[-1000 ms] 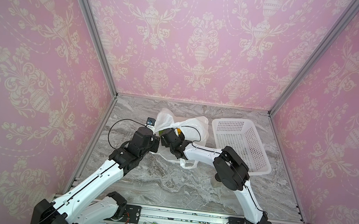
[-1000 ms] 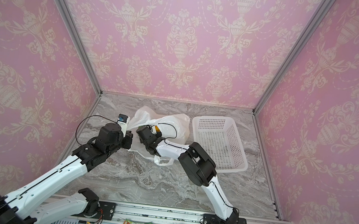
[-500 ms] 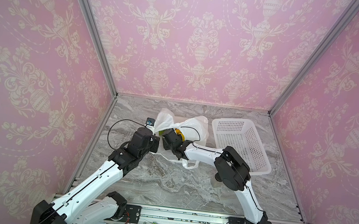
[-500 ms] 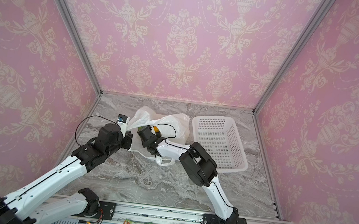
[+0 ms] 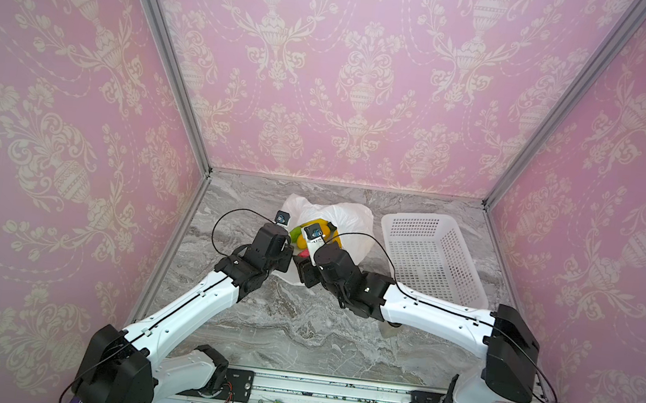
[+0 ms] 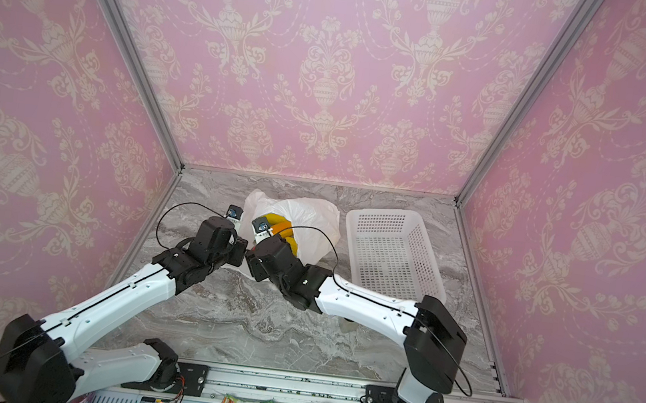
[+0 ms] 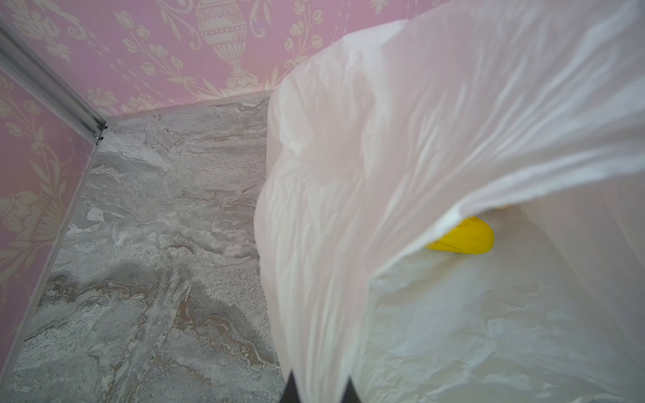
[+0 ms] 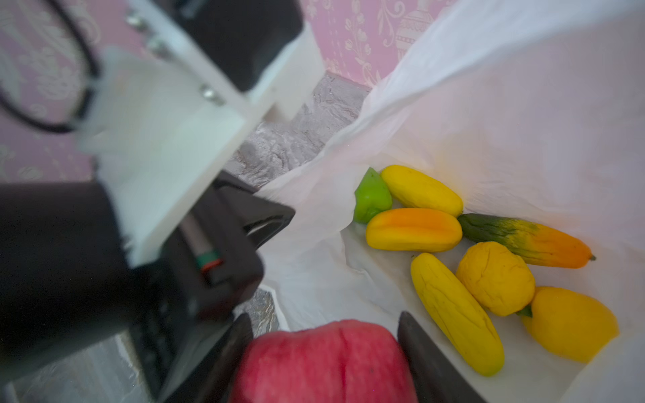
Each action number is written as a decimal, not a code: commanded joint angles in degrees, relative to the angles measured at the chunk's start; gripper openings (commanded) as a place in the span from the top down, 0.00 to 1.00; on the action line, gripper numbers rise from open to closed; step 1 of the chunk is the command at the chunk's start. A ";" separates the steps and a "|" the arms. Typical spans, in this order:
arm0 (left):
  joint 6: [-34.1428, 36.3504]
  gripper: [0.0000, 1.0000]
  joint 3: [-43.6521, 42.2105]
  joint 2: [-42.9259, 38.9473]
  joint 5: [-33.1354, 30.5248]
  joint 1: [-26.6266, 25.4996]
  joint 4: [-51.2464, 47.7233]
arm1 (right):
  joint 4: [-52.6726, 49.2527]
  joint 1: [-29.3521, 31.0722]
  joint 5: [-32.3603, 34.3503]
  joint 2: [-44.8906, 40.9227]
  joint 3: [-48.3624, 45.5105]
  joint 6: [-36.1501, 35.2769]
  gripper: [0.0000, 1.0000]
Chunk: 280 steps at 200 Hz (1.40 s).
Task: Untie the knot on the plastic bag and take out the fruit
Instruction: 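Close the right gripper on the red apple and lift it out, then carry the red apple with the right gripper over the white basket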
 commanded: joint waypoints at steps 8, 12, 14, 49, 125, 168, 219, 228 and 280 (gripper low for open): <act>-0.29 1.00 0.41 -0.39 -0.46 0.29 0.06 | 2.87 2.16 -2.02 -9.73 -8.44 -6.92 0.75; -0.33 1.00 0.41 -0.24 -0.70 0.25 0.04 | 3.07 2.21 -2.35 -11.16 -9.42 -7.15 0.75; -0.40 1.00 0.41 -0.23 -0.56 0.24 -0.01 | 3.15 2.26 -2.47 -12.05 -9.82 -7.25 0.75; -0.61 1.00 0.63 0.48 0.38 0.24 -0.42 | 2.22 2.10 4.73 -25.25 -15.21 -8.53 0.78; -0.61 1.00 -0.55 -2.28 0.69 0.24 0.58 | -7.43 -13.33 28.75 -50.06 -27.38 8.57 0.75; -0.43 1.00 -0.93 -4.30 1.06 0.24 0.96 | -10.01 -27.23 22.44 -47.20 -30.32 15.25 0.73; -0.49 1.00 -1.81 -5.96 1.43 0.24 1.53 | -15.29 -41.94 1.17 -22.29 -20.75 17.31 0.75; -0.39 1.00 -1.67 -5.97 1.41 0.24 1.38 | -15.78 -43.29 -0.57 -18.34 -19.39 17.19 0.77; -0.51 1.00 -2.04 -6.56 1.54 0.24 1.55 | -10.79 -48.96 -8.11 -4.84 -18.14 14.07 0.70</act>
